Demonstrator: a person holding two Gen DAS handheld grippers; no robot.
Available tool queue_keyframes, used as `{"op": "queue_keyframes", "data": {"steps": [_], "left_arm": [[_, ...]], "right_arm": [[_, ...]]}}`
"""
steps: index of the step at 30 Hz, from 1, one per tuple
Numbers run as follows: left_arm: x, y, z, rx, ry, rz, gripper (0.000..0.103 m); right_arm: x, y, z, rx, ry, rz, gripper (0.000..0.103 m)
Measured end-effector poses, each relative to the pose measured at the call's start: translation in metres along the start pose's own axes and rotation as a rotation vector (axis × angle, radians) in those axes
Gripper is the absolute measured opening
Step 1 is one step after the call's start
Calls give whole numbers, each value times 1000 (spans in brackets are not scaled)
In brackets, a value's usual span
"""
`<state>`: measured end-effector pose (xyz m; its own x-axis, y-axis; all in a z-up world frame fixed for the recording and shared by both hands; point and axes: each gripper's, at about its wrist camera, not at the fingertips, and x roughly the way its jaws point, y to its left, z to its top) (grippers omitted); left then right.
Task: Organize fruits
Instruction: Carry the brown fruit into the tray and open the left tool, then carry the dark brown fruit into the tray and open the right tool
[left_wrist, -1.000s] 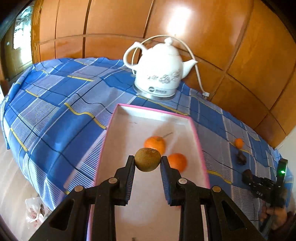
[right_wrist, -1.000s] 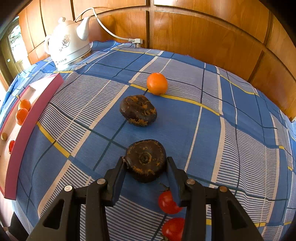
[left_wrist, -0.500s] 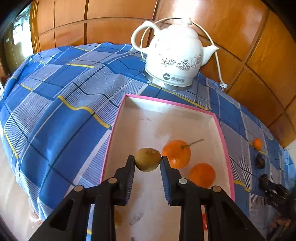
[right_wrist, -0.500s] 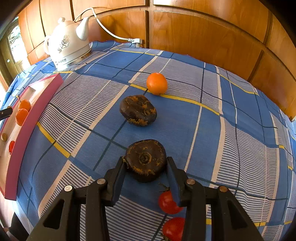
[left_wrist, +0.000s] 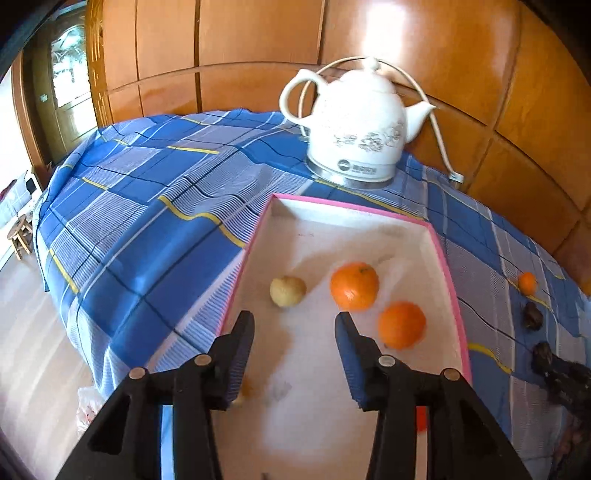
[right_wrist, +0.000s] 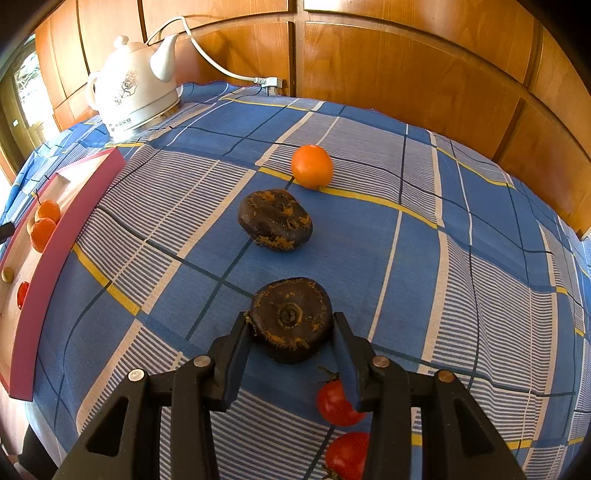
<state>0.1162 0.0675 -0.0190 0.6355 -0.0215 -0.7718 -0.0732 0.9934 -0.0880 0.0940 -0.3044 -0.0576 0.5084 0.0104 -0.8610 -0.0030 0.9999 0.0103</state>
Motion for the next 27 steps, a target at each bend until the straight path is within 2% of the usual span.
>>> {"op": "queue_keyframes", "data": {"steps": [8, 14, 27], "left_arm": [[-33, -26, -17, 68, -64, -12, 46], [-47, -36, -26, 90, -79, -25, 46], [-51, -38, -39, 90, -47, -30, 47]], "right_arm": [[-1, 0, -1, 4, -4, 0, 44], [-1, -1, -1, 6, -8, 0, 44], [-2, 1, -1, 7, -12, -9, 43]]}}
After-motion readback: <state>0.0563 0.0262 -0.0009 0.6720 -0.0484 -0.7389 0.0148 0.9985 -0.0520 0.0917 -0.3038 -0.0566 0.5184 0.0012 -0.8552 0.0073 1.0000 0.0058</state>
